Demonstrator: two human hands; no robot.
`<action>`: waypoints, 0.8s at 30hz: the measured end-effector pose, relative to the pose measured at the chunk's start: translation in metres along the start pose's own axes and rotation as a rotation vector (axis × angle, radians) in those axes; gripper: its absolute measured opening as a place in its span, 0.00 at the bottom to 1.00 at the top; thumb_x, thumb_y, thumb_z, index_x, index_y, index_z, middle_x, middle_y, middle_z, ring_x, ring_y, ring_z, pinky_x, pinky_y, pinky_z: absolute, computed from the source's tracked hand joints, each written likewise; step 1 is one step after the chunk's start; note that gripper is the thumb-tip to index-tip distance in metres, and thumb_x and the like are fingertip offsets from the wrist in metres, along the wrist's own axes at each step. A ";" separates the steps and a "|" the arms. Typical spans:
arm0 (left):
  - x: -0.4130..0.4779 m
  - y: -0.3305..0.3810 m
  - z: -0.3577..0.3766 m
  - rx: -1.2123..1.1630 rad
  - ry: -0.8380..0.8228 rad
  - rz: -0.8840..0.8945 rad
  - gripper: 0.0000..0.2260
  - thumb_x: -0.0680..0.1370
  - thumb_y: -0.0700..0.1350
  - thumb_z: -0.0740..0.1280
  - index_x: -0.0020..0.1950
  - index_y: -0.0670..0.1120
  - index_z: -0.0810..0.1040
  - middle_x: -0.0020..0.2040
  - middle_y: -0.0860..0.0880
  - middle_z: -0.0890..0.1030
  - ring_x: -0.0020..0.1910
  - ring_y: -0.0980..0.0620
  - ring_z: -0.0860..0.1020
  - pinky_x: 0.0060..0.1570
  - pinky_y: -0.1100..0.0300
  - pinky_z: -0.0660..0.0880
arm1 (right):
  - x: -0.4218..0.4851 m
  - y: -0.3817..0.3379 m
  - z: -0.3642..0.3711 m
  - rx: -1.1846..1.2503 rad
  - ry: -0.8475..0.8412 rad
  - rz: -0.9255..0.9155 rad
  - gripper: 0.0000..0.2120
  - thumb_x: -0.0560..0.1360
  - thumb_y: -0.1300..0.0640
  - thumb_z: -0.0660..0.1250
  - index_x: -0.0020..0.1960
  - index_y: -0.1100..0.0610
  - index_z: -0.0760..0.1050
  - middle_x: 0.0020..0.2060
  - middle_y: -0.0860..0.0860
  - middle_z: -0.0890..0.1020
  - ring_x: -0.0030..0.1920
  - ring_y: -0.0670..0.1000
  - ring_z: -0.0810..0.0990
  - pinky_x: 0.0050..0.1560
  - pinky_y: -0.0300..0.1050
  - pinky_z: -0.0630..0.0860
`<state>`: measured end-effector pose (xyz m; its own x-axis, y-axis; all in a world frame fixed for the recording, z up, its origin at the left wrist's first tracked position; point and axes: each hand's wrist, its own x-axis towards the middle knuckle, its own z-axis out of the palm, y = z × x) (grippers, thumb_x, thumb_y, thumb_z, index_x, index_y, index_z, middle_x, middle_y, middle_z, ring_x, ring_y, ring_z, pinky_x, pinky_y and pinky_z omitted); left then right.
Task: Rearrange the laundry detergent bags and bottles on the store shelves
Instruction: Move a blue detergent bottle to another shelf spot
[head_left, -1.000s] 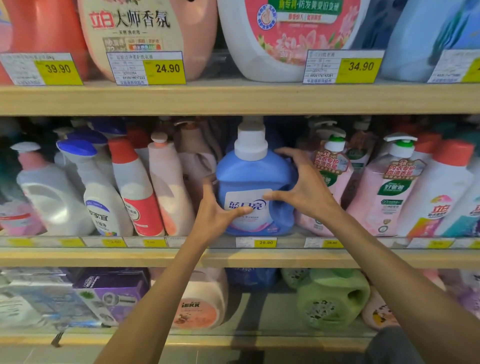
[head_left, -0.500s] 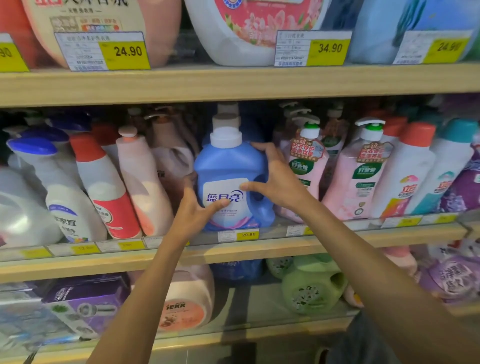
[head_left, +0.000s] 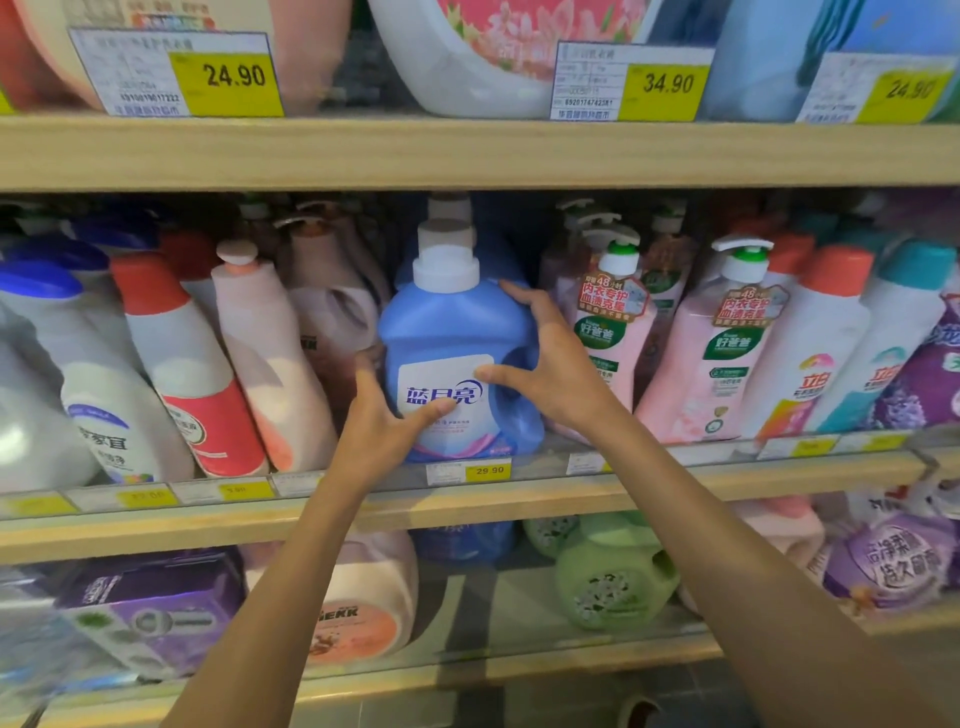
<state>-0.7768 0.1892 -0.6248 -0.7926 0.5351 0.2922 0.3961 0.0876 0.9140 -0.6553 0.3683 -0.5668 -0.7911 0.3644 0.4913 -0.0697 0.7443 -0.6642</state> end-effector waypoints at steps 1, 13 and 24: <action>0.000 0.001 0.000 0.010 -0.001 -0.008 0.38 0.67 0.51 0.82 0.68 0.49 0.61 0.59 0.65 0.75 0.55 0.72 0.78 0.61 0.52 0.78 | 0.001 0.000 0.000 0.002 -0.005 0.004 0.43 0.67 0.52 0.80 0.75 0.52 0.61 0.74 0.49 0.66 0.72 0.46 0.66 0.69 0.30 0.60; -0.003 0.057 -0.014 0.391 -0.122 -0.179 0.27 0.76 0.48 0.75 0.68 0.42 0.66 0.60 0.48 0.79 0.60 0.48 0.77 0.55 0.58 0.72 | -0.007 -0.023 -0.014 -0.228 -0.195 0.214 0.48 0.71 0.51 0.75 0.80 0.43 0.48 0.63 0.59 0.68 0.65 0.63 0.70 0.65 0.56 0.71; -0.044 0.131 -0.071 0.885 -0.320 -0.137 0.27 0.75 0.51 0.67 0.73 0.44 0.70 0.64 0.40 0.76 0.65 0.34 0.72 0.59 0.41 0.74 | -0.033 -0.091 -0.056 -0.692 -0.512 0.422 0.37 0.76 0.44 0.67 0.79 0.52 0.55 0.72 0.59 0.62 0.72 0.63 0.63 0.69 0.60 0.64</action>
<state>-0.7230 0.1176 -0.4983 -0.7457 0.6662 -0.0126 0.6205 0.7011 0.3514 -0.5889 0.3197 -0.4907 -0.8498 0.5115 -0.1272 0.5267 0.8330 -0.1692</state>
